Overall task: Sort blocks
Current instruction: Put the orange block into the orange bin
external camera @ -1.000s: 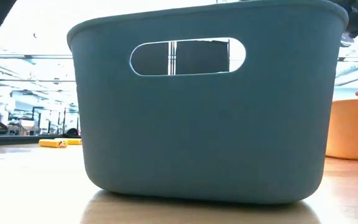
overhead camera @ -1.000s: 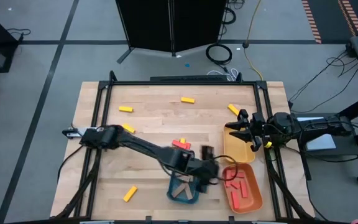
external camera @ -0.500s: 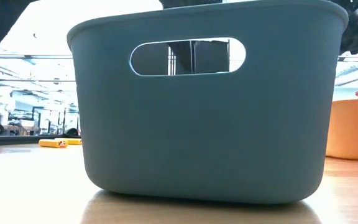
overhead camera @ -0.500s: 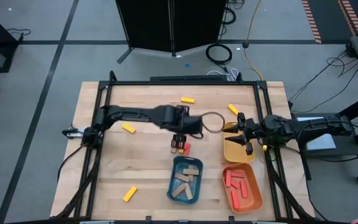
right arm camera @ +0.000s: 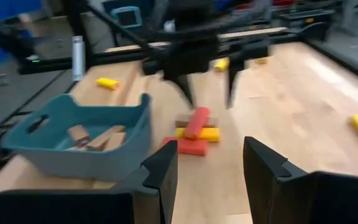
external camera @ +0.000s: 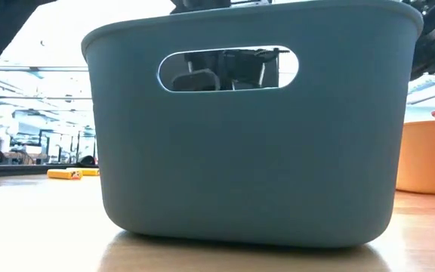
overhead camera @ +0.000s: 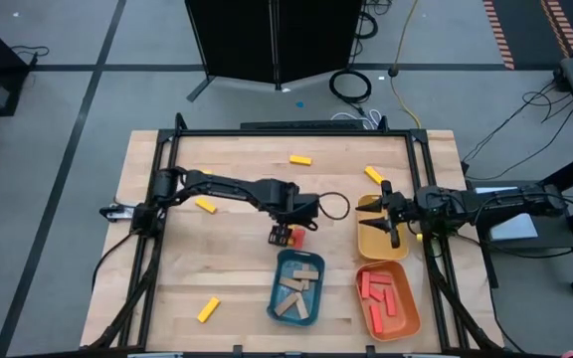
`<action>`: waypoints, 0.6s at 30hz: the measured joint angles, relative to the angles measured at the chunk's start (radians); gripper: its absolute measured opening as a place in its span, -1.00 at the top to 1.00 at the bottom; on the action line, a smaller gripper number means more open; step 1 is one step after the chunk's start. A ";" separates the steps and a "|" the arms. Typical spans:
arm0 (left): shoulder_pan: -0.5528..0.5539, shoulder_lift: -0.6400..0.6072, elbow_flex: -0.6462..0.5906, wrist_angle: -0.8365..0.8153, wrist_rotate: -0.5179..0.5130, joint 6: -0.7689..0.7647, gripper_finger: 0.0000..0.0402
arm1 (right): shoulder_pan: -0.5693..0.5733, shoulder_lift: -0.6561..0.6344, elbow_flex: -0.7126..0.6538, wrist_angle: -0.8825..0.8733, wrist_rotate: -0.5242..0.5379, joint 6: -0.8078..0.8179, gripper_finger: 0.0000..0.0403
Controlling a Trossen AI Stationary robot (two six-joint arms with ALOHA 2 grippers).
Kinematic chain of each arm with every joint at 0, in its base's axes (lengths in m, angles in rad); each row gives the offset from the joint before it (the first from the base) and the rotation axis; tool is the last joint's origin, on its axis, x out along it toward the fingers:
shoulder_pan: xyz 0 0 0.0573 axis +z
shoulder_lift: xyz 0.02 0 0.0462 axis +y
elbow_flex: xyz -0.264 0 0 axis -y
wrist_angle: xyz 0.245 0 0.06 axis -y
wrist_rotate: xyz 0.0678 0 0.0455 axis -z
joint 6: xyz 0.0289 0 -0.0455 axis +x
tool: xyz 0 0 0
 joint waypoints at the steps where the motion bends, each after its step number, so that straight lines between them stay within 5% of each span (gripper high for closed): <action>1: -0.006 -0.003 -0.024 0.045 0.000 0.002 -0.36 | 0.000 0.000 0.000 0.000 0.020 -0.002 0.46; 18: -0.037 -0.010 -0.199 0.258 0.066 -0.006 -0.36 | 0.000 0.002 0.000 -0.016 0.069 -0.019 0.46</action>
